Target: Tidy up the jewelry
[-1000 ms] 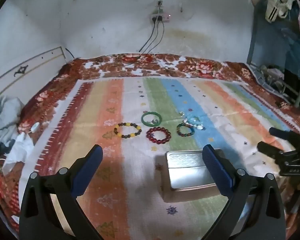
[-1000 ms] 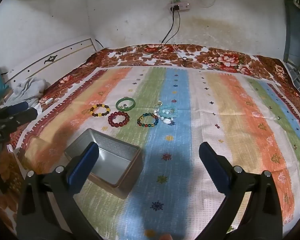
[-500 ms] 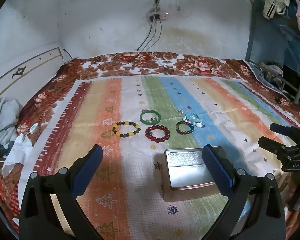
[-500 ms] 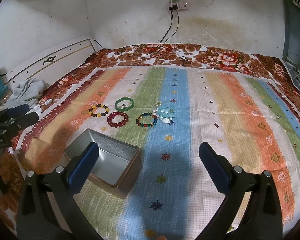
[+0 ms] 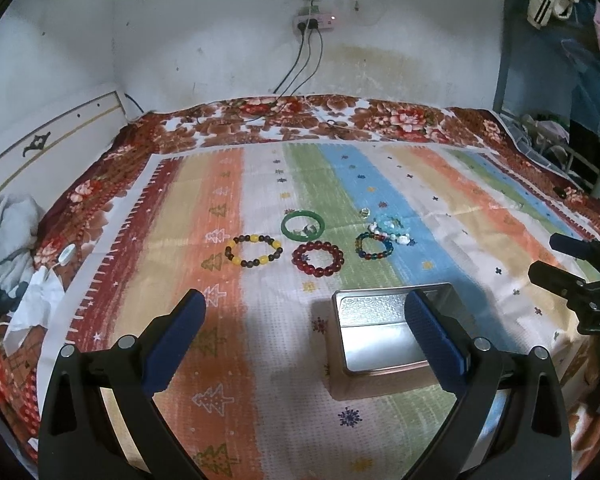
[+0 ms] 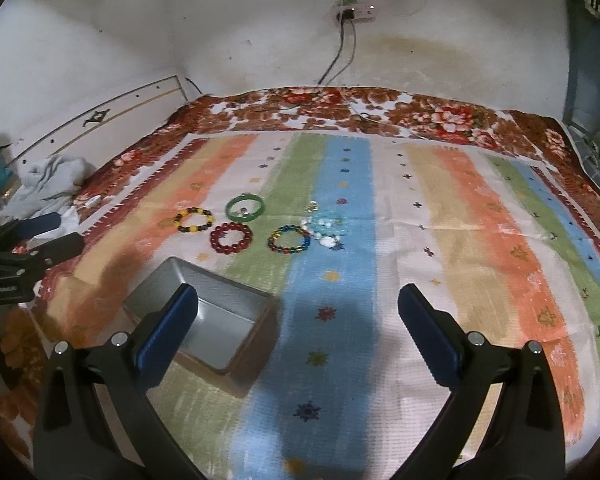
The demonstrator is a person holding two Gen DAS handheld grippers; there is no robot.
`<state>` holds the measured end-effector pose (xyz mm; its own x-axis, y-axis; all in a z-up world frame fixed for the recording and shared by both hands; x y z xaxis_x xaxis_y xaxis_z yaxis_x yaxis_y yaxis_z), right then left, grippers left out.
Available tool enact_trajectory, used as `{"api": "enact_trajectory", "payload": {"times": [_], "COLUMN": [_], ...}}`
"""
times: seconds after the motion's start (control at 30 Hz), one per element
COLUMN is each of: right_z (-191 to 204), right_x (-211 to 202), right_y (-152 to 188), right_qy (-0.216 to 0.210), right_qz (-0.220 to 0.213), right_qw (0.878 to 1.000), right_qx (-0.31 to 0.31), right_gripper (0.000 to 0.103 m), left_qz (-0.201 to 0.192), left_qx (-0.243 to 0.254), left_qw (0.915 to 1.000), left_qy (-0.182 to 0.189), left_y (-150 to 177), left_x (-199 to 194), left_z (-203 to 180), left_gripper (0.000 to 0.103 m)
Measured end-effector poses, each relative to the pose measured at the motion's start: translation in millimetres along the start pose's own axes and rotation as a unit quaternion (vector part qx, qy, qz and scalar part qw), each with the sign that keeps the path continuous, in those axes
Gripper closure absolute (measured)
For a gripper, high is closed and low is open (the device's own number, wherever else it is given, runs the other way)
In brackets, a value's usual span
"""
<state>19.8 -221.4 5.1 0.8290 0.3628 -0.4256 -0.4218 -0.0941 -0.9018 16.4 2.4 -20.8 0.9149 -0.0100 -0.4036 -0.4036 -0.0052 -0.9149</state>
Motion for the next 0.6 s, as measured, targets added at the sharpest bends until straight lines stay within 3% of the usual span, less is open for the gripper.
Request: {"api": "enact_trajectory", "payload": {"times": [0.6], "right_z": [-2.2], "right_x": [5.7], "right_y": [-1.8], "right_qy": [0.009], "right_qz": [0.004], "right_qw": [1.0], "right_qx": [0.007], "right_gripper": [0.005], "left_qz": [0.006], "left_qx": [0.008], "left_qw": [1.0], "left_qy": [0.001], "left_y": [2.3], "left_x": [5.0], "left_z": [-6.4], "left_gripper": [0.005]}}
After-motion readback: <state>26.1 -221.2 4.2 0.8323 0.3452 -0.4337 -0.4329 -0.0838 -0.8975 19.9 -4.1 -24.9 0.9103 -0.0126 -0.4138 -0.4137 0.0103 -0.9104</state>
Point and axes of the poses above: each gripper's, at about its wrist camera, not at the fingertips, and x roughly the way its jaws point, z to its left, y to its underside, the point moved 2 cm from there along x, roughly the way its jaws point, and after that the axes turned 14 degrees about -z, right-handed, at the moved point
